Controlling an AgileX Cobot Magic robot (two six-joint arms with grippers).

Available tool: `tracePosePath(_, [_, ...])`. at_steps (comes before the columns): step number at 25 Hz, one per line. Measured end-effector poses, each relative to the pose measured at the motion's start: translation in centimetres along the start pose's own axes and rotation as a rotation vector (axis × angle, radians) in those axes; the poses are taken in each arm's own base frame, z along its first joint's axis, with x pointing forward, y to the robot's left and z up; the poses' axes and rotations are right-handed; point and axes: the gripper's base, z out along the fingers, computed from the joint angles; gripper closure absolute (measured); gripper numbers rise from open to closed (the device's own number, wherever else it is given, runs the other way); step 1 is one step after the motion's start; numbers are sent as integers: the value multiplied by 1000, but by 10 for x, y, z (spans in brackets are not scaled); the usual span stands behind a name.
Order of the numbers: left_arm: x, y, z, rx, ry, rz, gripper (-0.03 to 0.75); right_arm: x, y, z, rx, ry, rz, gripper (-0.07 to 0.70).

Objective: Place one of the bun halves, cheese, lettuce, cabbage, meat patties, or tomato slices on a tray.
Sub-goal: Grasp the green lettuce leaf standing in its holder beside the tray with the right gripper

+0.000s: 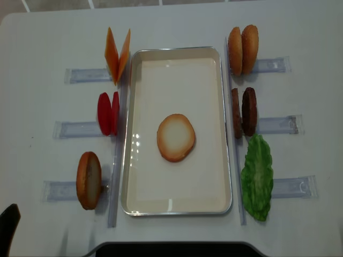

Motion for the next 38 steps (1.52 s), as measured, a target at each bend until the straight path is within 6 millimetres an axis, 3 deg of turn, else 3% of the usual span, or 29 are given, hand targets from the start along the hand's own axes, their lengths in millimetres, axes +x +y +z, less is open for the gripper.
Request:
tracePosePath(23, [0,0,0,0,0,-1,199,-2,0,2,-4,19,4,219])
tracePosePath(30, [0,0,0,0,0,-2,199,-24,1,19,-17,141,18,219])
tracePosePath(38, [0,0,0,0,0,-2,199,-75,2,38,-14,223,17,219])
